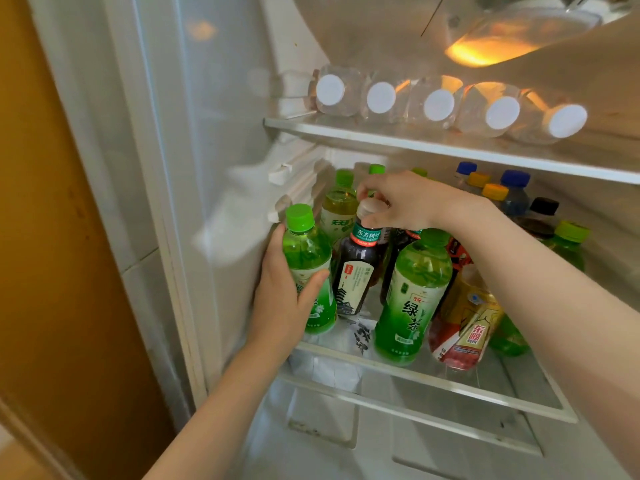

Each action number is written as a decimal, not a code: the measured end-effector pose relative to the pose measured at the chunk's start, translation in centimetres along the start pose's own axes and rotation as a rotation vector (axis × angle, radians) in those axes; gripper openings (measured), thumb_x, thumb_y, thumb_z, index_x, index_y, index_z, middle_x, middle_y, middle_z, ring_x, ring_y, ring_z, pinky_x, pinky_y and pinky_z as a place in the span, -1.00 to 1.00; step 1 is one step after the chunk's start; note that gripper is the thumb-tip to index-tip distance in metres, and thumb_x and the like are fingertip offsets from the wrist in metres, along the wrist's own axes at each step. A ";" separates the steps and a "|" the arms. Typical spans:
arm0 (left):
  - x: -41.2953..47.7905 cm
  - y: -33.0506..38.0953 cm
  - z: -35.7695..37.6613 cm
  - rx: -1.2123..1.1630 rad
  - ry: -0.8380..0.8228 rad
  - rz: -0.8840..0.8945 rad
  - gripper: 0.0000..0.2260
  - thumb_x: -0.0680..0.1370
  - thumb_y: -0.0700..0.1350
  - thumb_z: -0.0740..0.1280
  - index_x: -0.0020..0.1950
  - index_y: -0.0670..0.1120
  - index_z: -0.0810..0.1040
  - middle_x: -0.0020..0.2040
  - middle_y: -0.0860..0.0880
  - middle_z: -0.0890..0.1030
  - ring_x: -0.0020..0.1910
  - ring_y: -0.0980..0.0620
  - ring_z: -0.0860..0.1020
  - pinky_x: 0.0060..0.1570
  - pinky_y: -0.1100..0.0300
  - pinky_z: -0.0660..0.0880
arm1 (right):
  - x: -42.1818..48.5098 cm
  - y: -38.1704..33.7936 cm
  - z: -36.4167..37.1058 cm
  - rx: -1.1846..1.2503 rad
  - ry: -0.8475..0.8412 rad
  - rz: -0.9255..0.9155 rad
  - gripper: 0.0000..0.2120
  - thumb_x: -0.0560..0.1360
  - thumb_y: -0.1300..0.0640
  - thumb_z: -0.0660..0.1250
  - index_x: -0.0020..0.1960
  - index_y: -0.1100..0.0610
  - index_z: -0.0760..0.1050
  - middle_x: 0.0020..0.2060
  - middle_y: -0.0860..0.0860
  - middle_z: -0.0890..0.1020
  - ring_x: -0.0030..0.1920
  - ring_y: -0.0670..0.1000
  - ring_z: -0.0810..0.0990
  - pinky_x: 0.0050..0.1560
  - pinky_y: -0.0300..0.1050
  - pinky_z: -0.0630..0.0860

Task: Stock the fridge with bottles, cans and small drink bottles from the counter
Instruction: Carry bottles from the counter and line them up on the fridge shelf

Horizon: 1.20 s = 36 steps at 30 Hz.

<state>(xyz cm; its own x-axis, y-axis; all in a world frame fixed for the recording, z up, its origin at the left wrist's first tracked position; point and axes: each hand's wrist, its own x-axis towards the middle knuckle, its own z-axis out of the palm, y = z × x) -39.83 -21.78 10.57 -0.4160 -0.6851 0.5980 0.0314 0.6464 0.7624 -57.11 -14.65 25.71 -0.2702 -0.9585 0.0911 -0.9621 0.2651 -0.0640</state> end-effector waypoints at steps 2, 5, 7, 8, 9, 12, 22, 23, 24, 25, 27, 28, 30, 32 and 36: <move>0.1 0.0 0.1 0.002 -0.004 0.000 -0.27 0.46 -0.08 0.41 0.52 -0.02 0.10 0.41 0.04 0.35 0.36 0.15 0.37 0.37 0.07 0.35 | -0.7 0.6 -0.2 0.003 0.004 0.005 -0.65 0.47 0.01 0.37 0.21 0.04 0.40 0.02 0.05 0.54 0.01 0.06 0.51 0.01 -0.03 0.49; 0.4 0.2 0.4 0.014 -0.006 0.001 -0.28 0.46 -0.07 0.41 0.52 -0.01 0.11 0.41 0.05 0.36 0.36 0.15 0.36 0.37 0.05 0.35 | -1.3 1.2 -0.7 0.003 -0.025 0.041 -0.66 0.45 0.00 0.40 0.19 0.01 0.44 -0.04 -0.03 0.50 0.02 0.02 0.49 0.01 -0.08 0.46; 0.8 0.4 0.7 0.032 -0.002 0.010 -0.30 0.46 -0.10 0.42 0.51 0.01 0.14 0.38 0.09 0.38 0.34 0.19 0.37 0.36 0.14 0.35 | -1.3 1.4 -0.9 0.006 -0.042 0.060 -0.68 0.43 -0.03 0.41 0.15 -0.04 0.44 -0.03 -0.06 0.47 0.02 0.01 0.48 -0.02 -0.10 0.43; 1.1 0.5 0.9 0.042 -0.004 0.013 -0.30 0.46 -0.11 0.42 0.51 0.02 0.14 0.36 0.09 0.40 0.32 0.20 0.38 0.34 0.16 0.37 | -1.2 1.4 -0.9 0.007 -0.046 0.068 -0.68 0.43 -0.04 0.41 0.14 -0.05 0.43 -0.03 -0.06 0.46 0.02 0.01 0.47 -0.03 -0.11 0.42; 1.4 0.6 1.1 0.048 -0.015 0.010 -0.30 0.47 -0.11 0.43 0.51 0.03 0.14 0.35 0.10 0.41 0.31 0.18 0.39 0.32 0.16 0.38 | -1.1 1.5 -0.9 0.005 -0.048 0.076 -0.67 0.43 -0.04 0.41 0.15 -0.05 0.43 -0.02 -0.06 0.45 0.03 0.01 0.46 -0.04 -0.11 0.41; 1.9 0.9 1.8 0.086 -0.073 -0.003 -0.29 0.48 -0.08 0.42 0.52 0.04 0.10 0.38 0.07 0.40 0.34 0.10 0.41 0.31 0.07 0.41 | -0.6 1.4 -1.1 -0.012 -0.078 0.104 -0.67 0.42 -0.07 0.40 0.13 -0.05 0.43 -0.01 -0.07 0.47 0.01 0.01 0.48 -0.07 -0.11 0.43; 2.1 1.2 2.1 0.197 -0.060 -0.028 -0.28 0.50 0.01 0.37 0.54 0.02 0.03 0.46 0.03 0.29 0.37 0.03 0.38 0.28 -0.08 0.42 | 2.7 2.0 -1.3 -0.221 0.173 0.191 -0.69 0.53 0.05 0.22 0.21 0.14 0.46 0.14 0.11 0.54 0.10 0.14 0.50 -0.01 -0.06 0.45; 2.0 1.2 2.0 0.218 -0.060 -0.026 -0.27 0.51 0.02 0.36 0.54 0.00 0.01 0.49 0.01 0.26 0.39 0.00 0.36 0.31 -0.07 0.40 | 3.1 1.8 -1.1 -0.246 0.108 0.218 -0.70 0.52 0.04 0.22 0.19 0.16 0.45 0.11 0.11 0.55 0.06 0.15 0.51 -0.09 -0.08 0.44; 1.9 1.2 2.1 0.239 -0.056 -0.020 -0.27 0.51 0.03 0.35 0.55 -0.02 0.00 0.51 -0.01 0.22 0.41 -0.02 0.34 0.33 -0.04 0.38 | 3.5 1.6 -1.0 -0.267 0.068 0.238 -0.75 0.52 0.04 0.23 0.10 0.18 0.45 0.05 0.11 0.55 -0.03 0.13 0.52 -0.20 -0.10 0.41; 1.8 1.1 2.1 0.258 -0.048 -0.014 -0.26 0.52 0.04 0.34 0.55 -0.04 -0.01 0.52 -0.03 0.20 0.42 -0.03 0.32 0.33 -0.01 0.36 | 3.9 1.4 -0.9 -0.284 0.045 0.256 -0.82 0.52 0.06 0.23 -0.04 0.19 0.43 -0.04 0.10 0.56 -0.15 0.09 0.51 -0.30 -0.12 0.37; 1.4 1.0 2.1 0.279 -0.026 -0.005 -0.26 0.52 0.05 0.33 0.55 -0.07 -0.01 0.53 -0.05 0.18 0.44 -0.04 0.28 0.31 0.12 0.29 | 4.7 1.4 -0.9 -0.259 0.016 0.293 -0.80 0.52 0.13 0.23 -0.25 0.16 0.35 -0.23 0.08 0.53 -0.35 0.01 0.45 -0.44 -0.16 0.30; 1.2 1.0 2.0 0.286 -0.015 0.001 -0.26 0.52 0.05 0.33 0.55 -0.08 0.00 0.53 -0.06 0.17 0.45 -0.04 0.27 0.28 0.19 0.25 | 5.0 1.4 -0.9 -0.221 -0.010 0.313 -0.78 0.52 0.16 0.23 -0.29 0.15 0.34 -0.30 0.08 0.51 -0.40 -0.01 0.44 -0.46 -0.17 0.30; 0.5 1.0 1.7 0.299 0.004 0.016 -0.26 0.52 0.06 0.32 0.55 -0.09 -0.01 0.52 -0.09 0.18 0.46 -0.05 0.25 0.24 0.23 0.23 | 5.4 1.4 -1.0 -0.156 -0.038 0.341 -0.78 0.52 0.18 0.24 -0.29 0.17 0.36 -0.36 0.07 0.51 -0.44 0.00 0.46 -0.48 -0.19 0.34; -0.1 0.9 1.3 0.287 0.030 0.025 -0.26 0.51 0.05 0.33 0.55 -0.09 0.01 0.49 -0.10 0.22 0.43 -0.04 0.28 0.24 0.22 0.27 | 5.8 1.4 -0.8 -0.128 -0.002 0.350 -0.84 0.51 0.16 0.27 -0.21 0.20 0.38 -0.34 0.07 0.51 -0.44 -0.01 0.47 -0.51 -0.20 0.31; -0.6 0.7 0.5 0.211 0.071 0.020 -0.27 0.48 0.01 0.38 0.54 -0.04 0.07 0.45 -0.03 0.28 0.37 0.09 0.31 0.25 0.42 0.20 | 6.1 1.1 -0.5 -0.070 0.060 0.363 -0.83 0.52 0.10 0.25 -0.05 0.19 0.31 -0.34 0.03 0.46 -0.40 0.00 0.48 -0.49 -0.19 0.28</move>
<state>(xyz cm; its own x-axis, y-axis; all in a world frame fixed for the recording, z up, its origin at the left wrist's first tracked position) -40.04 -20.77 10.60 -0.3518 -0.6884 0.6343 -0.1545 0.7111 0.6860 -59.82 -20.12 26.68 -0.5940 -0.7933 0.1335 -0.8028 0.5952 -0.0350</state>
